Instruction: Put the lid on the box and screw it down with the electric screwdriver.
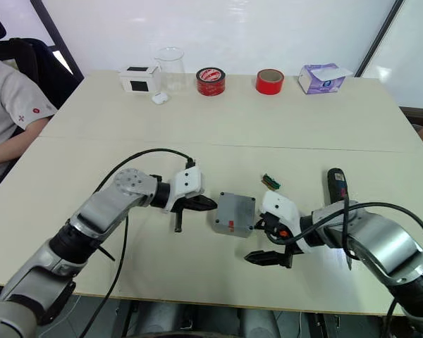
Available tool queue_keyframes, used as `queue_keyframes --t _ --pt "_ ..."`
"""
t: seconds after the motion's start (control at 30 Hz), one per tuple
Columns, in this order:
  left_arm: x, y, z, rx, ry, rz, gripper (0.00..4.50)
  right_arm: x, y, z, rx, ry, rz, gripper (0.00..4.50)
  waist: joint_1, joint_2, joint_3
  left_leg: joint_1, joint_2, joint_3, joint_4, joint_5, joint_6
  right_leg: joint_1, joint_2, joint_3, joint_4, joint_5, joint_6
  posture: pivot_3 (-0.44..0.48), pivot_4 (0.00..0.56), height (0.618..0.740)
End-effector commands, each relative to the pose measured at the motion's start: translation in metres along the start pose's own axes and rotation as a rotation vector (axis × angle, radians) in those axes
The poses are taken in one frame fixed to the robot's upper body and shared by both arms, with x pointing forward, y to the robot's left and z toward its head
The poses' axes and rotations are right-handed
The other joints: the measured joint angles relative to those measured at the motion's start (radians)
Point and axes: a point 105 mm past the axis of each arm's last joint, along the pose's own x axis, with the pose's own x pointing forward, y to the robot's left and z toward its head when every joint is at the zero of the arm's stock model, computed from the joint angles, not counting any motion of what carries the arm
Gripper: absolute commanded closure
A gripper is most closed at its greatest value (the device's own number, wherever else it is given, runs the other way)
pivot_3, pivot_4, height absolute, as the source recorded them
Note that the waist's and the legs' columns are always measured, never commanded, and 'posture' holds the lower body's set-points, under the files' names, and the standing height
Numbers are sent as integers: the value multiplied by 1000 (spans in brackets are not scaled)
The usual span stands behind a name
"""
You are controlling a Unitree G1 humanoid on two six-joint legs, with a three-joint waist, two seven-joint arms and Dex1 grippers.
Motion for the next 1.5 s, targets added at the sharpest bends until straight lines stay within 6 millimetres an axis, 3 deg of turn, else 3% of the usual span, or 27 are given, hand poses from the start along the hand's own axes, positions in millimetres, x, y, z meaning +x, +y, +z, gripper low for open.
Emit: queue_keyframes --t 0.03,0.27,0.43,0.67,0.8,0.93,1.37,1.43,1.5 --pt "3 7 5 43 -16 31 4500 3 11 15 -22 -51 38 35 0 0 0 0 0 0 0 0 0 0 0 0 0 0 0 0 150 740" --pt "1 20 -3 56 29 94 4500 4 19 33 1 -109 78 35 -1 0 0 0 0 -1 1 0 0 0 0 0 3 0 0 0 150 740" --pt "-27 20 -24 49 114 111 4500 -16 10 32 6 -104 11 35 -2 0 0 0 0 -1 3 0 0 0 0 0 4 0 0 0 150 740" --pt "-47 0 -25 24 120 65 4500 -28 -2 20 -25 -46 -71 35 0 0 0 0 1 -1 3 0 0 0 0 0 5 0 0 0 150 740" --pt "-39 -20 -19 29 111 -13 4500 -16 -19 19 -71 -29 -124 35 -3 0 0 0 1 -1 4 0 0 0 0 0 6 0 0 0 150 740" --pt "-27 -32 -13 22 85 -59 4500 -5 -24 21 -94 -31 -117 35 -1 -1 0 0 1 -1 5 0 0 0 0 0 8 0 0 0 150 740" --pt "-14 -11 -13 37 74 37 4500 2 5 23 -93 -44 4 35 0 -1 0 0 1 -1 5 0 0 0 0 0 8 0 0 0 150 740" --pt "-13 -8 -13 40 74 42 4500 2 5 23 -90 -43 2 35 0 -1 0 0 1 -2 6 0 0 0 0 0 8 0 0 0 150 740" --pt "-13 -8 -14 45 79 38 4500 -3 -7 17 -87 -14 -61 35 0 -1 0 0 1 -1 6 0 0 0 0 0 8 0 0 0 150 740"
